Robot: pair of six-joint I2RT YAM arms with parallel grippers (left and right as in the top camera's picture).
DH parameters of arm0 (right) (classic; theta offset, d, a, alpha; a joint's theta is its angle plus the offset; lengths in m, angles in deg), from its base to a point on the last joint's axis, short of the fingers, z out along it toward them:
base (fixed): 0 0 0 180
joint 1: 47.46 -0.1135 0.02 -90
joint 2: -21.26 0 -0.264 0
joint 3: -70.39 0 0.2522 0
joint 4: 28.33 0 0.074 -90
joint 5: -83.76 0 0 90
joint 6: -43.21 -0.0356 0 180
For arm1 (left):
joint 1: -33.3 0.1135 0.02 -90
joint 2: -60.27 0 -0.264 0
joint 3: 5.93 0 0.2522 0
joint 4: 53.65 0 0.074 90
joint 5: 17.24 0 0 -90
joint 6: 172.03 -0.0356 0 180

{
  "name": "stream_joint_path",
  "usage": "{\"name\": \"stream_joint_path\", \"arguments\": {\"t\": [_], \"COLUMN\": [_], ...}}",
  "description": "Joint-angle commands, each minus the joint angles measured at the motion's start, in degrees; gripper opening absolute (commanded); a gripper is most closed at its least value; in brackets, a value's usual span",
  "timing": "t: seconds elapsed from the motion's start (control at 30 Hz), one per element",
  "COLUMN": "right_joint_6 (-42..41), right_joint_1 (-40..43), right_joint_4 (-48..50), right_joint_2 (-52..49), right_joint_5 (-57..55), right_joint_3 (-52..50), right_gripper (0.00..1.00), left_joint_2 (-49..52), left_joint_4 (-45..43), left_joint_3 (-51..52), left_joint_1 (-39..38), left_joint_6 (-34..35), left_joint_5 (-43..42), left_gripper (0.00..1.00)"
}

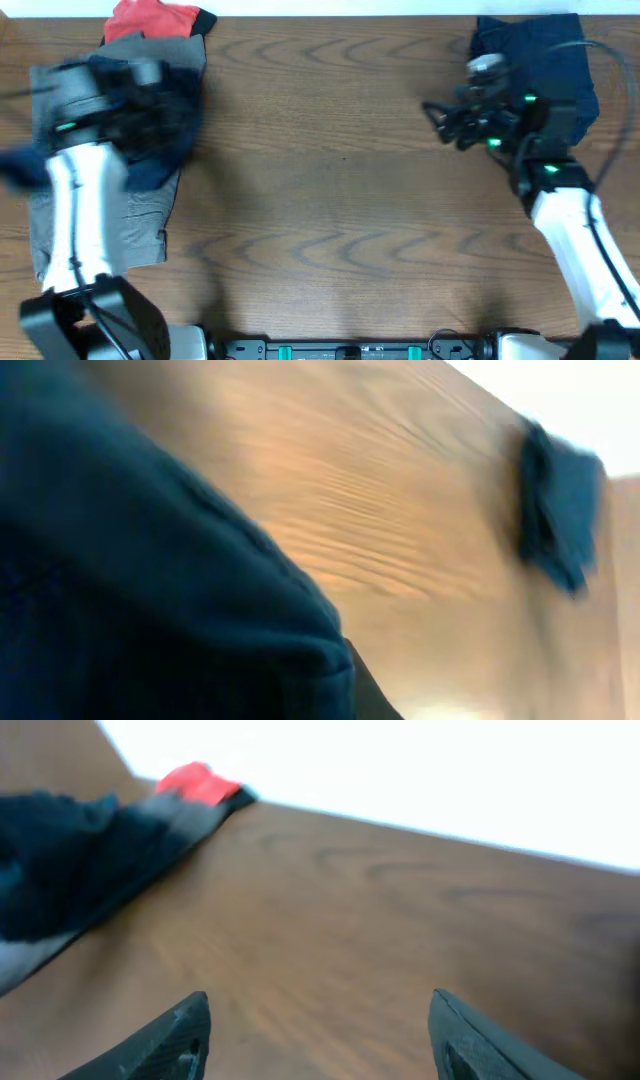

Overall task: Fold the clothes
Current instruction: 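Pull the navy shorts with the left gripper onto the table center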

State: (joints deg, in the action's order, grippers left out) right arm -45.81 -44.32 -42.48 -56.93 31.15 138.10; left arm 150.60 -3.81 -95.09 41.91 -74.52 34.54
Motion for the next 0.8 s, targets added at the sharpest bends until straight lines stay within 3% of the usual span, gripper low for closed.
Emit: {"name": "stream_joint_path", "arguments": {"t": [0.0, 0.17, 0.27, 0.43, 0.63, 0.67, 0.77], "right_joint_6": [-3.43, -7.19, -8.24, -8.44, -8.68, -8.68, -8.68], "right_joint_1": [5.70, 14.14, 17.92, 20.20, 20.72, 20.83, 21.07], "right_joint_4": [0.22, 0.17, -0.68, -1.09, -1.14, -1.14, -1.09], "right_joint_2": [5.01, 9.86, 11.69, 11.96, 11.96, 11.96, 11.96], "right_joint_5": [0.57, 0.59, 1.31, 4.26, 4.20, 4.24, 4.15], "right_joint_3": [1.18, 1.18, 1.18, 1.18, 1.18, 1.18, 1.18], "right_gripper": [0.64, 0.60, 0.60, 0.60, 0.60, 0.61, 0.61], "left_joint_2": [-0.28, 0.72, 2.86, 6.25, 7.93, 7.93, 7.91], "left_joint_4": [-3.08, -10.32, -14.53, -19.41, -22.27, -22.32, -22.34], "left_joint_3": [-0.59, -0.59, -0.59, -0.59, -0.59, -0.59, -0.59], "left_joint_1": [-11.87, -29.75, -40.09, -47.93, -51.15, -51.39, -51.43], "left_joint_6": [0.13, 0.33, 0.31, 0.31, 0.31, 0.31, 0.31], "left_joint_5": [-0.35, 6.21, 14.64, 18.60, 18.58, 18.60, 18.58], "left_gripper": [0.06, 0.06, 0.06, 0.06, 0.06, 0.11, 0.83]}}
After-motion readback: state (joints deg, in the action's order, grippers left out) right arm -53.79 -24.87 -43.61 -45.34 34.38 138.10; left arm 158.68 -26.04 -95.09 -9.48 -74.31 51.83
